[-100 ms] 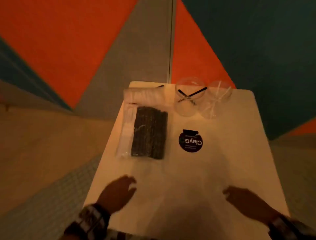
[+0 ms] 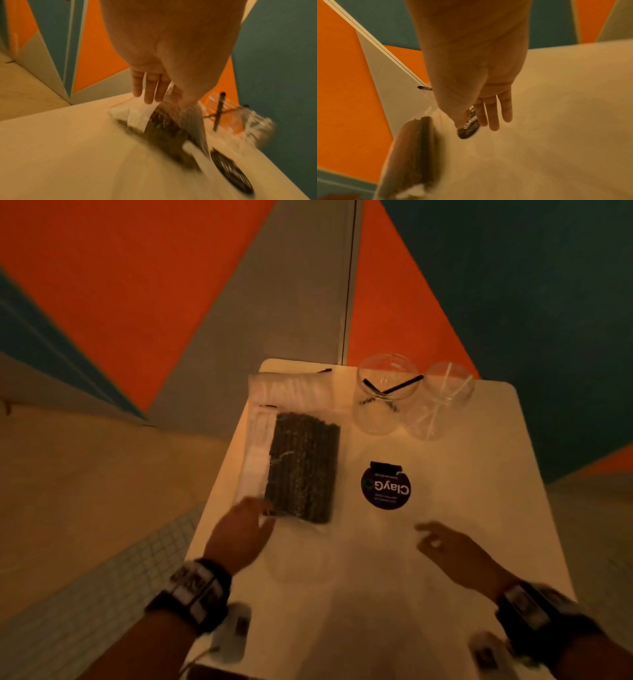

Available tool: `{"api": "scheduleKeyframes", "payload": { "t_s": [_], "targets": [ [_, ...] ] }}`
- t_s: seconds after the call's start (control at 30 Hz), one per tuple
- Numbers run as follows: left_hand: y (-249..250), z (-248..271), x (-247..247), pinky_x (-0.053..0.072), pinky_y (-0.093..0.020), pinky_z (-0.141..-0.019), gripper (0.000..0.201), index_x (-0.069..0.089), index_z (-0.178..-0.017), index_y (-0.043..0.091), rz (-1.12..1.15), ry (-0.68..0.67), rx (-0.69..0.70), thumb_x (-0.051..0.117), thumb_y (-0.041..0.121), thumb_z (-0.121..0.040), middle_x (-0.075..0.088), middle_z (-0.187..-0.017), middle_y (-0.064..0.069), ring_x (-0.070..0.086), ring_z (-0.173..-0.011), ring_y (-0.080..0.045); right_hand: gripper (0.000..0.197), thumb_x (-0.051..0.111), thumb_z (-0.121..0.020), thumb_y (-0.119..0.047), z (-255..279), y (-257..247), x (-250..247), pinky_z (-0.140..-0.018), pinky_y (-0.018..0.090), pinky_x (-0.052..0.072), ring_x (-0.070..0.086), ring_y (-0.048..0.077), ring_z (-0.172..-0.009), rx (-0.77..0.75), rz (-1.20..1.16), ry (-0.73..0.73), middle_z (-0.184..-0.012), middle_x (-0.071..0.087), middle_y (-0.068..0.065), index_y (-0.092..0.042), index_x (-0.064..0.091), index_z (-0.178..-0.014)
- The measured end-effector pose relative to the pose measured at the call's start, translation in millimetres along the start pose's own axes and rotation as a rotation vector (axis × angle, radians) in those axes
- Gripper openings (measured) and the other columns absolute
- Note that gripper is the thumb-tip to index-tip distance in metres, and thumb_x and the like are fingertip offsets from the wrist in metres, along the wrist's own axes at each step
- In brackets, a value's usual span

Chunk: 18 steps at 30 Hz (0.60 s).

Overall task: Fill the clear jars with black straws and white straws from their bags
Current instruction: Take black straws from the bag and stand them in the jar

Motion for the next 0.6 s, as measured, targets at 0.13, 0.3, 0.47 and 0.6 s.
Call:
{"api": "scheduleKeyframes", "payload": {
  "t_s": [0.13, 0.3, 0.47, 0.6],
  "targets": [
    [-9, -93, -11, 0.042, -0.049, -0.104, 0.065, 0.039, -0.146, 0.009, 0.247, 0.16, -0.335, 0.063, 0.038, -0.092, 0.047, -0.14, -0.019, 0.048, -0.126, -0.039, 0.06, 0.059, -0.1, -0.038, -90, -78, 10, -0.101, 0.039, 0.047, 0.056, 0.022, -0.12, -0.005, -0.37, 0.044, -0.133, 0.055, 0.002, -0.022, 0.036, -0.152],
    [-24, -115, 18, 0.037, -0.053, -0.109, 0.095, 0.021, -0.153, 0.009, 0.455, 0.102, -0.536, 0.072, 0.05, -0.083, 0.035, -0.15, -0.02, 0.039, -0.134, -0.041, 0.088, 0.069, -0.091, -0.046, -150, -123, 54, -0.11, 0.041, 0.043, 0.05, 0.026, -0.134, 0.088, -0.744, -0.045, -0.153, 0.044, 0.011, -0.019, 0.019, -0.159],
    [-12, -76, 28, 0.046, -0.049, -0.103, 0.08, 0.037, -0.147, 0.009, 0.656, -0.036, -0.432, 0.075, 0.042, -0.084, 0.048, -0.145, -0.013, 0.053, -0.125, -0.032, 0.056, 0.081, -0.083, -0.025, -130, -122, 66, -0.105, 0.046, 0.05, 0.066, 0.023, -0.113, 0.064, -0.868, -0.074, -0.127, 0.069, 0.008, -0.013, 0.059, -0.134],
    [15, -32, 35, 0.055, -0.029, -0.078, 0.05, 0.052, -0.125, 0.021, 0.769, -0.251, -0.371, 0.072, 0.043, -0.085, 0.068, -0.108, -0.002, 0.067, -0.091, -0.015, 0.055, 0.081, -0.083, -0.012, -81, -88, 32, -0.098, 0.045, 0.055, 0.069, 0.021, -0.109, 0.023, -0.872, -0.104, -0.12, 0.073, 0.001, -0.025, 0.058, -0.131]
  ]
}}
Point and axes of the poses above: each hand's wrist, its own z-axis away from the middle knuckle, its own x-axis out of the palm, y = z × x, the point moved 1 cm from there along -z, towards the middle knuckle
